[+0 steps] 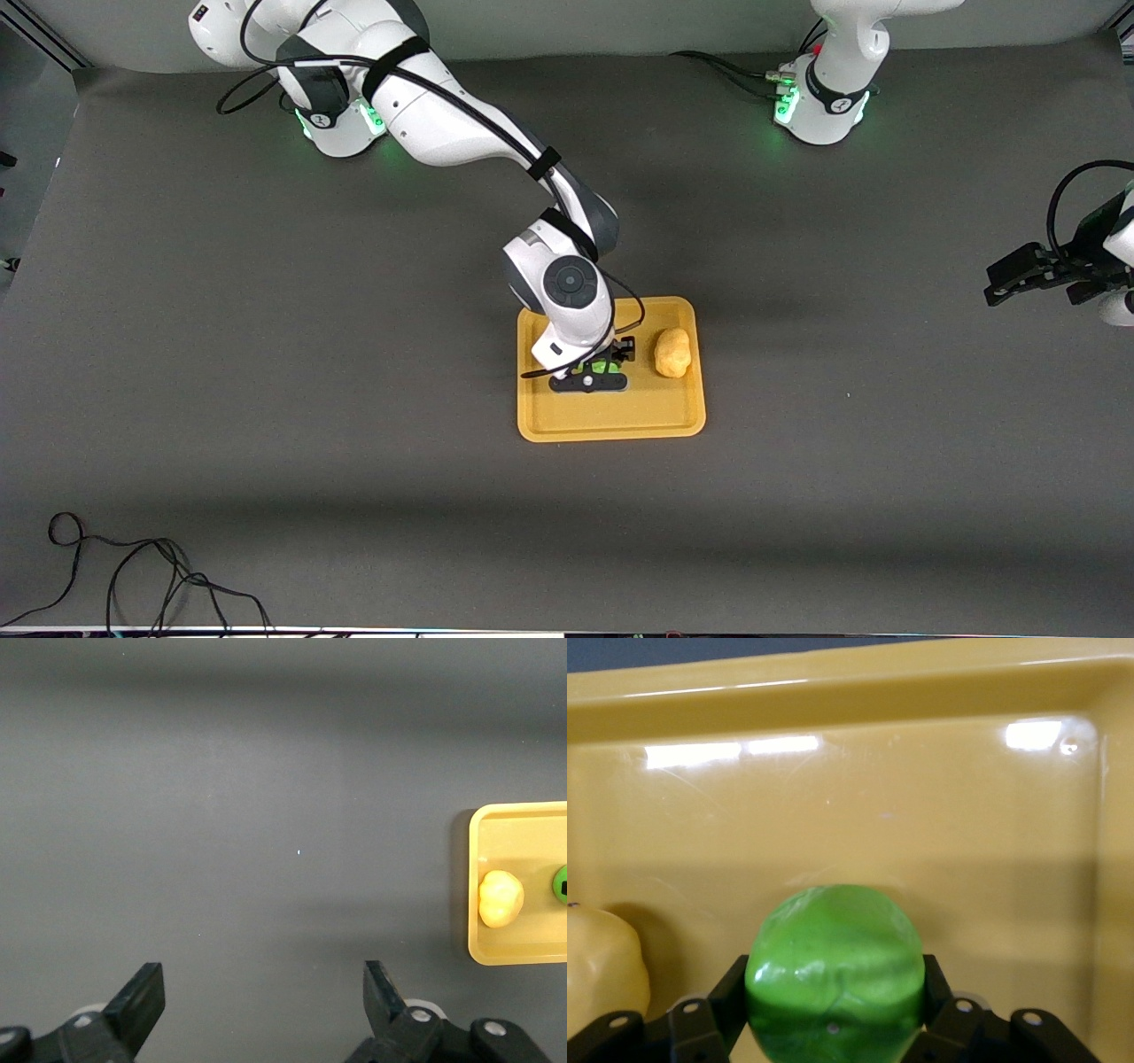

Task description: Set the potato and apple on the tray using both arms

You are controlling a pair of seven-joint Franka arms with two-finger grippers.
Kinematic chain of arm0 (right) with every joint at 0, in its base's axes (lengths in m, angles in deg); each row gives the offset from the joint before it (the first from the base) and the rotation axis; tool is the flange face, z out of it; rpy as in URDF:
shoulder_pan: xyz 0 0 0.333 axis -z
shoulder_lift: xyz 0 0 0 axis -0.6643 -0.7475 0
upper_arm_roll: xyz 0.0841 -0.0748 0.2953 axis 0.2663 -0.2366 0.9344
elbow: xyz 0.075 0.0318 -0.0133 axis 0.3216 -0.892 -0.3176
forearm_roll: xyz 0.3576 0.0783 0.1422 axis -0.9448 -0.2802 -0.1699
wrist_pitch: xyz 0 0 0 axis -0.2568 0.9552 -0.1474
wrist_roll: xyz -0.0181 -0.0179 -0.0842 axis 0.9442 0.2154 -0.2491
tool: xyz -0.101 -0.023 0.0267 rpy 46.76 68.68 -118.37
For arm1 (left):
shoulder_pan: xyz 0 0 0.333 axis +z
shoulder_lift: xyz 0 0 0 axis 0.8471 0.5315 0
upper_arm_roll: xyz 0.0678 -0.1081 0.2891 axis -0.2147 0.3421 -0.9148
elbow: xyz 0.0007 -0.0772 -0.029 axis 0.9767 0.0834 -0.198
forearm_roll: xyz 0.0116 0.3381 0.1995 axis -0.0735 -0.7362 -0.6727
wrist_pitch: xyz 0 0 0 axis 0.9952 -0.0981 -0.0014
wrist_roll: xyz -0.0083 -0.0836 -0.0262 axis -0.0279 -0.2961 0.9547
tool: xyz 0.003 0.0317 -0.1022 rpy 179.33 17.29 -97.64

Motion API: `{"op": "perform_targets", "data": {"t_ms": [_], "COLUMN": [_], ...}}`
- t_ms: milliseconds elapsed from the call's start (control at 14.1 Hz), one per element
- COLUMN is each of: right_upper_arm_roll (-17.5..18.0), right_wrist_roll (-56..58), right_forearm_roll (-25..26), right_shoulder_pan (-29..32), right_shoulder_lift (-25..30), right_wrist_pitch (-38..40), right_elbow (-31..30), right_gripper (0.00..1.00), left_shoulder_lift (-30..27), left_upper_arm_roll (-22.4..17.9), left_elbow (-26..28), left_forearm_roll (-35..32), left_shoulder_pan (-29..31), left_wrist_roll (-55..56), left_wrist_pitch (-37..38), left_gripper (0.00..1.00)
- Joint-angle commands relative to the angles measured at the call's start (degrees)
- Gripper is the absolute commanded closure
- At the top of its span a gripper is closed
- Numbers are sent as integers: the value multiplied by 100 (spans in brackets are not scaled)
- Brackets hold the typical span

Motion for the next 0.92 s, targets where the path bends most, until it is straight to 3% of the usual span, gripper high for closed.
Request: {"op": "perform_targets", "data": {"t_ms": [0, 142, 566, 849], "right_upper_arm_roll": [-54, -46, -63, -309], "right_wrist_roll": [-167, -168, -89, 42], "right_forearm_roll": [132, 132, 132, 123], "right_shoulder_pan": [-58, -49, 48, 284], "right_shoulder_lift": [54, 115, 703, 2054], "right_wrist_pitch": [61, 70, 692, 975], "right_elbow": [-144, -144, -153, -1038], "right_gripper": [40, 0, 0, 0], "left_shoulder_lift": [-25, -25, -25, -34], "left_upper_arm_roll": [-9, -9, -9, -9], "left_elbow": [-26, -26, -26, -26], "left_forearm_roll": [-36, -36, -27, -9], "left_shoulder_pan": [4, 4, 13, 4], "left_wrist_roll": [-58, -58, -58, -58], "left_wrist_pitch": [76, 76, 76, 85], "left_gripper": [0, 0, 0, 0]}}
